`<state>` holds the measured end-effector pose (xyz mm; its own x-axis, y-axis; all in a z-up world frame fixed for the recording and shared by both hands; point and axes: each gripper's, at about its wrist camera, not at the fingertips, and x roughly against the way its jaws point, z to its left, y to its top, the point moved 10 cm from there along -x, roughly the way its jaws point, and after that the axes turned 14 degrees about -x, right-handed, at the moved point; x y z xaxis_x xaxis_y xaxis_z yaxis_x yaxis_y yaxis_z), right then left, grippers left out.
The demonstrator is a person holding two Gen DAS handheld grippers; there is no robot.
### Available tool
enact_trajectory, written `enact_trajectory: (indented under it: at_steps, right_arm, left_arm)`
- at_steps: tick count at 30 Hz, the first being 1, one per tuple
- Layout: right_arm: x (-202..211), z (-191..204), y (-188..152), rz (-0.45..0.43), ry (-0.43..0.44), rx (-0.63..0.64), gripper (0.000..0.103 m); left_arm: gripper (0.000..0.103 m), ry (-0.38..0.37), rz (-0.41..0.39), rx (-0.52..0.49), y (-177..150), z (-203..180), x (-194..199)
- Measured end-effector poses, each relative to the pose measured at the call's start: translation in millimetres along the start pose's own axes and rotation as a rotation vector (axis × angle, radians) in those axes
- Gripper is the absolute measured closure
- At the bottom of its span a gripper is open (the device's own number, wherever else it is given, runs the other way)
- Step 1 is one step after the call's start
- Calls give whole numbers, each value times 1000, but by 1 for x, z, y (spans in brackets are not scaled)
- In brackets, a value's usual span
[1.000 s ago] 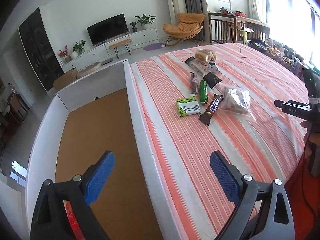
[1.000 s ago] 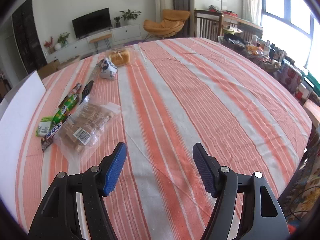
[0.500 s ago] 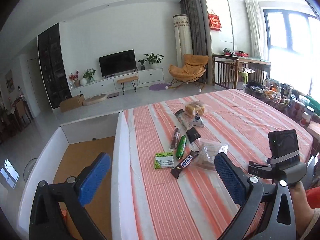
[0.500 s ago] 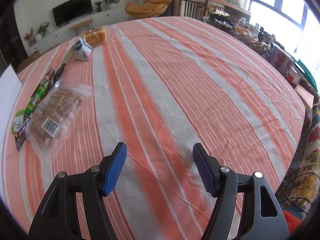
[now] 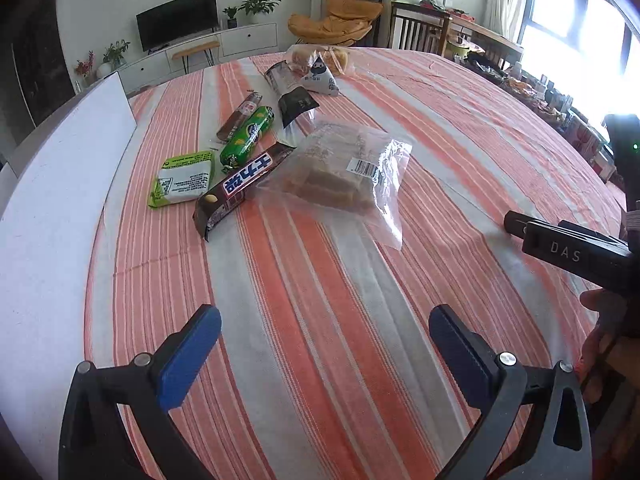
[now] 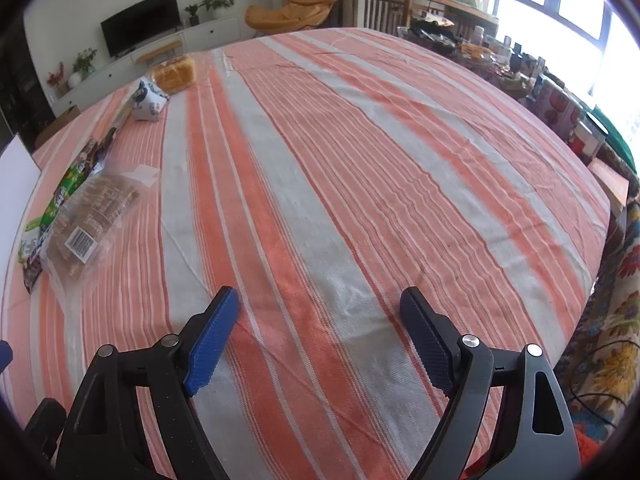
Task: Organize snacks
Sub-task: 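Move both grippers back over the table toward the remaining snacks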
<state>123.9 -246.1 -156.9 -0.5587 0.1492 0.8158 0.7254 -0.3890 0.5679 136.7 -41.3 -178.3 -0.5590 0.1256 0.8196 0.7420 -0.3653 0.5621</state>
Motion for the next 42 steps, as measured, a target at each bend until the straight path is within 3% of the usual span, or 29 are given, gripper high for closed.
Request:
enact_trajectory:
  at_steps: [4, 8, 25, 30, 34, 36, 39, 42]
  right_arm:
    - [-2, 3, 0, 4, 2, -1, 12]
    - [-3, 4, 0, 4, 2, -1, 9]
    - [-5, 6, -1, 7, 10, 3, 7]
    - [-2, 6, -3, 36, 18, 1, 7]
    - [4, 11, -1, 44, 151, -44, 7]
    - [6, 30, -2, 96, 246, -44, 7]
    - [20, 86, 4, 166, 382, 9, 7]
    - [33, 155, 19, 116, 388, 167, 8]
  left_arm:
    - [0, 28, 23, -4, -6, 8, -12]
    - [0, 35, -7, 11, -8, 14, -11]
    - [0, 31, -13, 14, -9, 15, -11]
    - [0, 11, 10, -25, -14, 20, -8]
    - [0, 40, -10, 33, -24, 34, -2]
    - [0, 47, -8, 30, -23, 34, -2]
    - [0, 48, -10, 32, -24, 33, -2]
    - [0, 47, -10, 32, -24, 33, -2]
